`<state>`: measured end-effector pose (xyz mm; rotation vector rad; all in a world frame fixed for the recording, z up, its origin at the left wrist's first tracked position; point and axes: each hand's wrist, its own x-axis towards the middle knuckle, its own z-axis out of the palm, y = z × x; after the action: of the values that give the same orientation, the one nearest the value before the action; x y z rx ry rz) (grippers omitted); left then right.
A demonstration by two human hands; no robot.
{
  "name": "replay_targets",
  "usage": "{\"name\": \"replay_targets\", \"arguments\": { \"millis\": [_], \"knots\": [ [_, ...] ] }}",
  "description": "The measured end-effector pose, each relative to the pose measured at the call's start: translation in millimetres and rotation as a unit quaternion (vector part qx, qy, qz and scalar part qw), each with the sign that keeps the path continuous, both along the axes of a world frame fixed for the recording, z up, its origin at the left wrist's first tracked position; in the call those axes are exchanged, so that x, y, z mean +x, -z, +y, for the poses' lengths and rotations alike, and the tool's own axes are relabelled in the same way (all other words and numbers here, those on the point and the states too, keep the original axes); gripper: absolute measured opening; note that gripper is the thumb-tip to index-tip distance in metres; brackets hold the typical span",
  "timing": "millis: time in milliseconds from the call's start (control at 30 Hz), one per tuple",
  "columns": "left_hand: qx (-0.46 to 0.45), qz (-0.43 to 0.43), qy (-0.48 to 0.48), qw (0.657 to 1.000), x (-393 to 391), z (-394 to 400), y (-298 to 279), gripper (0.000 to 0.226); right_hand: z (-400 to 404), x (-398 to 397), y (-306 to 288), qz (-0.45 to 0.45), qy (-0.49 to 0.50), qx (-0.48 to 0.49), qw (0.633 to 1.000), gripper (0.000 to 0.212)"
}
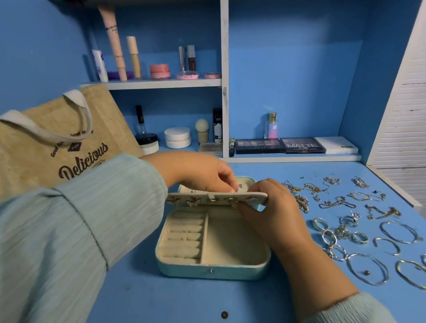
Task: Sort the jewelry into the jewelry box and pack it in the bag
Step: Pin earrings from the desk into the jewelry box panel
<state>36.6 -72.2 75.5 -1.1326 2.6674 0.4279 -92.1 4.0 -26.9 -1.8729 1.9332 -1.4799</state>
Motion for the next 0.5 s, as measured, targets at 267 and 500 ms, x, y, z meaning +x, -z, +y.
{"name": "replay_targets", "arguments": {
  "millis": [267, 500],
  "knots": [
    [-0.074, 0.178, 0.001, 0.981, 15, 44, -14, 0.015, 1, 2, -16, -0.013, 0.022, 0.069, 0.997, 0.020],
    [-0.184, 0.166, 0.015, 0.969, 19, 61, 7, 0.008, 17, -5, -27, 0.035, 0.044, 0.141, 0.988, 0.005]
  ]
}}
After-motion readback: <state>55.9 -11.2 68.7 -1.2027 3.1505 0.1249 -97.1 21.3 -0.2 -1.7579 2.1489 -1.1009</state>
